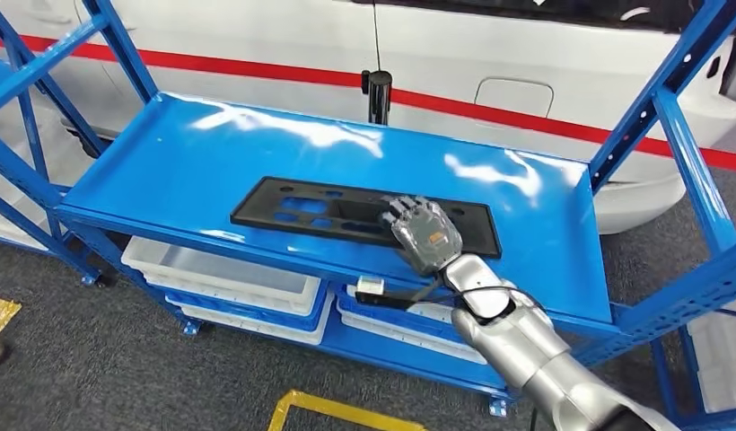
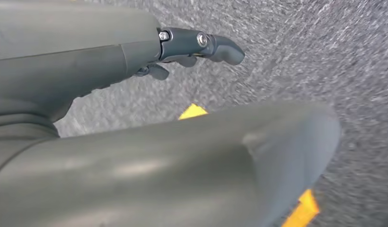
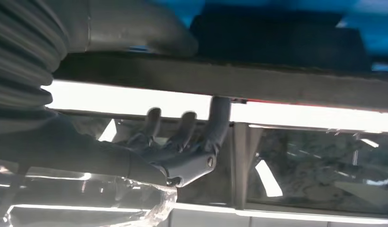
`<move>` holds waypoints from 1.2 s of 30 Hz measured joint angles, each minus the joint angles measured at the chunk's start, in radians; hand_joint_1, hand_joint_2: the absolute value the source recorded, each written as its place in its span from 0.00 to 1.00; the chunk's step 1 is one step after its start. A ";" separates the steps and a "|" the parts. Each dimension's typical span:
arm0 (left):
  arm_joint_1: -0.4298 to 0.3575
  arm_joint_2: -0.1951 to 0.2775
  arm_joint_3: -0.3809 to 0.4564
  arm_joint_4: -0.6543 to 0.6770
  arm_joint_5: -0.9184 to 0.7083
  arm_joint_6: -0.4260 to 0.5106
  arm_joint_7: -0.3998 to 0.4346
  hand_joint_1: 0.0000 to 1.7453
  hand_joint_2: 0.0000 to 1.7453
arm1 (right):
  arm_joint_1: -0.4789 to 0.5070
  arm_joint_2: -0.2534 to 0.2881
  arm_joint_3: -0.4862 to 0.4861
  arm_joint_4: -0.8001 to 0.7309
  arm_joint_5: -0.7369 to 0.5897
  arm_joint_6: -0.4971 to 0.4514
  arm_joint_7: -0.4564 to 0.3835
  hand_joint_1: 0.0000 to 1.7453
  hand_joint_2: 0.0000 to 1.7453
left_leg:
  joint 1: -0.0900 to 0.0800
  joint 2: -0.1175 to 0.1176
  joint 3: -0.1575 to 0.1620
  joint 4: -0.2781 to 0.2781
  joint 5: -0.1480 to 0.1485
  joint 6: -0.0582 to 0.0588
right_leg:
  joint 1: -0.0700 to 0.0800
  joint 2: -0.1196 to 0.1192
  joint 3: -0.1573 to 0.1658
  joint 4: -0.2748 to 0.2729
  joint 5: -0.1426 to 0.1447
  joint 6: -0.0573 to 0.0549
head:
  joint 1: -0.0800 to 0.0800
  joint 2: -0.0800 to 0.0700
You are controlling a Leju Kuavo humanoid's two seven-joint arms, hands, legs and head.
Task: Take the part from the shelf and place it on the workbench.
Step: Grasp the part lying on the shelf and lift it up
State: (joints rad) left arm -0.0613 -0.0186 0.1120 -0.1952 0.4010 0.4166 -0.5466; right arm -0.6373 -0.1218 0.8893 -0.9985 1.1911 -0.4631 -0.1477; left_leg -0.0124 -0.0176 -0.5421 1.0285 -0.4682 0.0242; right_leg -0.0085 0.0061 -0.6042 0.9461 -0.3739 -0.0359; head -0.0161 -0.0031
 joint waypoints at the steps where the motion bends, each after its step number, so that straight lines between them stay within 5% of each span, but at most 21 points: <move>1: -0.001 0.000 0.011 0.000 0.009 0.014 -0.023 0.00 0.00 | -0.004 0.001 0.000 0.001 -0.002 -0.005 -0.003 1.00 1.00 | 0.005 0.003 -0.019 0.038 -0.020 -0.007 | -0.004 0.000 0.010 -0.002 -0.001 -0.005 | -0.001 0.000; 2: -0.001 0.000 0.022 0.000 0.014 0.034 -0.045 0.00 0.00 | -0.008 0.003 0.000 0.001 -0.004 -0.010 -0.007 1.00 1.00 | 0.011 0.006 -0.047 0.090 -0.045 -0.015 | -0.002 0.000 0.013 -0.002 -0.004 -0.009 | -0.001 0.000; 4: -0.001 -0.001 0.041 0.000 0.019 0.064 -0.087 0.00 0.50 | -0.013 0.005 0.001 0.003 -0.009 -0.020 -0.013 1.00 1.00 | 0.025 0.009 -0.115 0.195 -0.091 -0.030 | -0.001 0.001 0.016 0.001 -0.011 -0.013 | -0.002 0.000; 6: 0.001 -0.001 0.055 0.000 0.018 0.067 -0.112 0.00 1.00 | -0.014 0.006 0.001 0.006 -0.015 -0.027 -0.018 1.00 1.00 | 0.037 0.012 -0.137 0.197 -0.074 -0.044 | -0.004 0.004 0.018 0.006 -0.019 -0.007 | -0.003 0.000; 9: 0.001 -0.001 0.067 0.000 0.014 0.064 -0.115 0.00 1.00 | -0.020 0.007 0.001 0.008 -0.026 -0.040 -0.027 1.00 1.00 | 0.049 0.015 -0.074 0.027 0.022 -0.057 | -0.010 0.007 0.024 0.022 -0.035 0.010 | -0.002 0.000; 11: -0.001 -0.002 0.071 0.000 0.010 0.059 -0.110 0.00 1.00 | -0.026 0.009 0.000 0.010 -0.033 -0.052 -0.031 1.00 1.00 | 0.044 0.014 -0.055 -0.022 0.031 -0.047 | -0.009 0.009 0.023 0.027 -0.042 0.023 | -0.003 0.000; 18: 0.000 -0.006 0.083 0.000 0.004 0.060 -0.114 0.00 1.00 | -0.037 0.015 -0.005 0.010 -0.037 -0.070 -0.033 1.00 1.00 | 0.023 0.008 -0.052 -0.024 0.050 -0.029 | 0.002 0.005 0.019 0.030 -0.046 0.034 | 0.003 0.000; 22: 0.000 -0.006 0.083 0.000 -0.014 0.063 -0.019 0.00 1.00 | -0.037 0.024 -0.010 0.010 -0.037 -0.076 -0.030 1.00 1.00 | 0.020 0.008 -0.053 -0.024 0.048 -0.021 | 0.000 0.005 0.020 0.027 -0.045 0.042 | 0.004 0.000; 27: 0.001 -0.008 0.081 0.000 -0.025 -0.033 0.021 0.00 1.00 | -0.037 0.035 -0.017 0.012 -0.029 -0.079 -0.015 1.00 1.00 | 0.019 0.007 -0.053 -0.024 0.047 -0.018 | -0.001 0.004 0.019 0.026 -0.045 0.047 | 0.003 0.000; 36: 0.001 -0.007 0.067 0.000 -0.058 -0.017 0.028 0.00 1.00 | -0.036 0.042 -0.021 0.015 -0.014 -0.076 -0.005 1.00 1.00 | 0.022 0.008 -0.053 -0.024 0.047 -0.018 | -0.001 0.004 0.017 0.026 -0.045 0.049 | 0.003 0.000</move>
State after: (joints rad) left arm -0.0607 -0.0259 0.1786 -0.1949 0.3434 0.4000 -0.5189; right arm -0.6730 -0.0793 0.8687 -0.9834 1.1773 -0.5389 -0.1524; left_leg 0.0096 -0.0099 -0.5950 1.0044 -0.4208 0.0060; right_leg -0.0093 0.0105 -0.5876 0.9724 -0.4190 0.0135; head -0.0130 -0.0031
